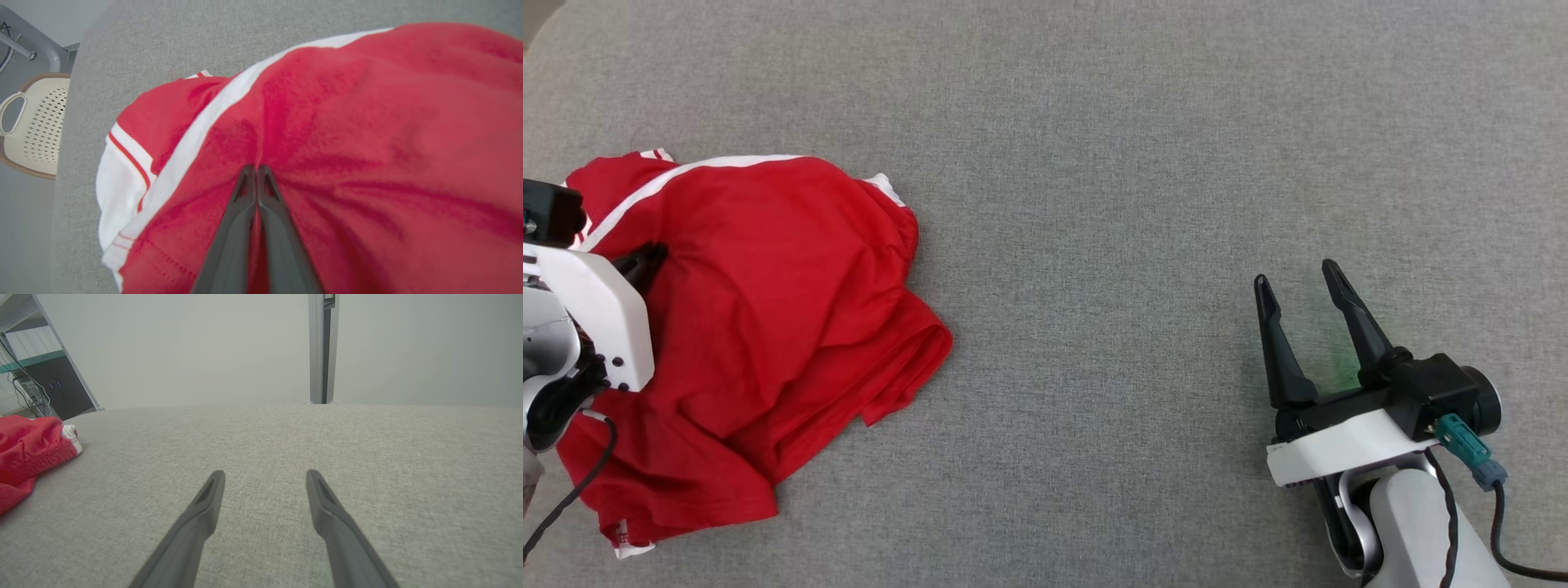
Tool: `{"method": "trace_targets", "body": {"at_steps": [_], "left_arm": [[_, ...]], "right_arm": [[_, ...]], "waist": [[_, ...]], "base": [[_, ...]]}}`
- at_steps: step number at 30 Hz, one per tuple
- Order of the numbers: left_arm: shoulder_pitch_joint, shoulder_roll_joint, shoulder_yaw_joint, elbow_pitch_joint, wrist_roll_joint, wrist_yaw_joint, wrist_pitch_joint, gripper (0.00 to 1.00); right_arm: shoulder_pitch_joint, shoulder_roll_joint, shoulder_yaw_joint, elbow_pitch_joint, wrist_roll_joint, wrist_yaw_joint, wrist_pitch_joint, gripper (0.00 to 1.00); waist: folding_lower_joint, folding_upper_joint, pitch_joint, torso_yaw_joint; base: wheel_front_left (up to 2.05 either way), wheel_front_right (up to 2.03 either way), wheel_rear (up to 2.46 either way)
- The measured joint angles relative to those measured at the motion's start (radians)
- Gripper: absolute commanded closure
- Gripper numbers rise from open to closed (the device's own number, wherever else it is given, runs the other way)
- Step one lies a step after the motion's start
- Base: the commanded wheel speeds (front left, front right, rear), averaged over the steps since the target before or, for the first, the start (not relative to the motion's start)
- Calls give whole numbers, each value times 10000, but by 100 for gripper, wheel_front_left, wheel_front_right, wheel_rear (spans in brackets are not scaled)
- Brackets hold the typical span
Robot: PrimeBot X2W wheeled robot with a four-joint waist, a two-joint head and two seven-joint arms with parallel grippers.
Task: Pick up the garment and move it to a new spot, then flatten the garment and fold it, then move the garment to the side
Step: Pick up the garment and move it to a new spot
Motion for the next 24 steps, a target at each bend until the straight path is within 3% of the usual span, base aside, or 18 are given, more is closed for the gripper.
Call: {"method": "trace_targets", "body": {"at_steps": [12,24], "left_arm": [[-160,98,297,-316,15,123,-1313,100],[496,15,1200,-2610,-190,1066,-3183,100]], "right_arm": [[136,0,104,146,307,0,0,0],[650,0,105,324,658,0,0,0]], "waist": [[0,0,-858,128],[-1,-1,-2097,201]], "base": [[0,0,0],[0,0,0]]}}
